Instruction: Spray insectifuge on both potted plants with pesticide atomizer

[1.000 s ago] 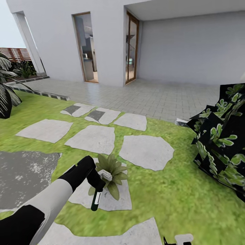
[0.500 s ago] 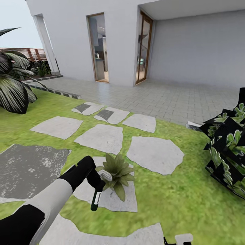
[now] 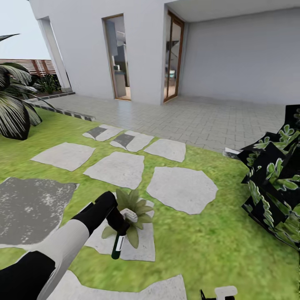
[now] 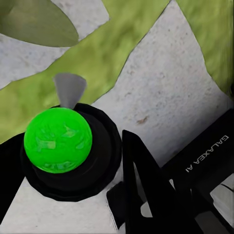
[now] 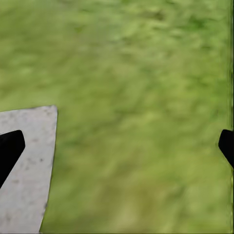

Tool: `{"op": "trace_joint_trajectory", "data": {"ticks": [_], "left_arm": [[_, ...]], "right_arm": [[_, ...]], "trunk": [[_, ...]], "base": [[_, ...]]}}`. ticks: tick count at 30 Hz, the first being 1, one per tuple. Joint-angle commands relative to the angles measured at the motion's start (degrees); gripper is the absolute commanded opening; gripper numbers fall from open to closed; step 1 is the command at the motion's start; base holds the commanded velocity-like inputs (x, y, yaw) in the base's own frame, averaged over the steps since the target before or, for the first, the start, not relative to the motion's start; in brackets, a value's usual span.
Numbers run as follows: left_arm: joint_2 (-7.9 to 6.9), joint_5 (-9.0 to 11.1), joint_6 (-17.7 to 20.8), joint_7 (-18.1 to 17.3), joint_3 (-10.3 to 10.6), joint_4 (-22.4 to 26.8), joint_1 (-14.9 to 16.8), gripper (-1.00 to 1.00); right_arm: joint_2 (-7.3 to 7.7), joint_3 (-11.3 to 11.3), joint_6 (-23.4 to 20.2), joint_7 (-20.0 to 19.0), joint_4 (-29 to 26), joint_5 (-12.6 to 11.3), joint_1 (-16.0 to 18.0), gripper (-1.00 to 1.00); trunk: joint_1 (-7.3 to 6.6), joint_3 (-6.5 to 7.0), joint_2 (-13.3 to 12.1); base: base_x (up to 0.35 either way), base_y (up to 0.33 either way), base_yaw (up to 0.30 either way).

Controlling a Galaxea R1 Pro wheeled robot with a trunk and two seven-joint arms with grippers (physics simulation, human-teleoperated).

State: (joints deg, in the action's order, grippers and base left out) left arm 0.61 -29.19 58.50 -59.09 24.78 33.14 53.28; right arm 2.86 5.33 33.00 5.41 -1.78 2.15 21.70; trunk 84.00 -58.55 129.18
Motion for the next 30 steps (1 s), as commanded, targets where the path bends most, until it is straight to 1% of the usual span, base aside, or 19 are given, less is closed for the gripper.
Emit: {"op": "trace_joint_trajectory", "data": {"ticks": [1, 12, 23, 30], "left_arm": [[0.02, -0.6, 0.3, -0.6, 0.0, 0.0, 0.0, -1.00], [-0.35, -0.7, 0.2, -0.6, -0.1, 0.0, -0.4, -1.00], [-0.34, -0.7, 0.3, -0.6, -0.1, 0.0, -0.2, -1.00], [-0.31, -0.7, 0.3, -0.6, -0.2, 0.0, 0.1, -1.00]], "right_arm": [[-0.02, 0.5, 0.0, 0.6, 0.0, 0.2, 0.0, 1.00], [-0.12, 0.5, 0.0, 0.5, 0.0, 0.2, 0.0, 1.00], [-0.13, 0.5, 0.0, 0.6, 0.0, 0.2, 0.0, 1.00], [-0.13, 0.5, 0.0, 0.6, 0.0, 0.2, 0.0, 1.00]], "trunk": [[-0.01, -0.05, 0.0], [-0.01, -0.05, 0.0], [2.41, -2.92, 4.4], [2.41, -3.56, 4.4]], "base": [[0.000, -0.204, 0.000], [0.000, -0.037, 0.000], [0.000, 0.000, 0.000], [0.000, 0.000, 0.000]]}}
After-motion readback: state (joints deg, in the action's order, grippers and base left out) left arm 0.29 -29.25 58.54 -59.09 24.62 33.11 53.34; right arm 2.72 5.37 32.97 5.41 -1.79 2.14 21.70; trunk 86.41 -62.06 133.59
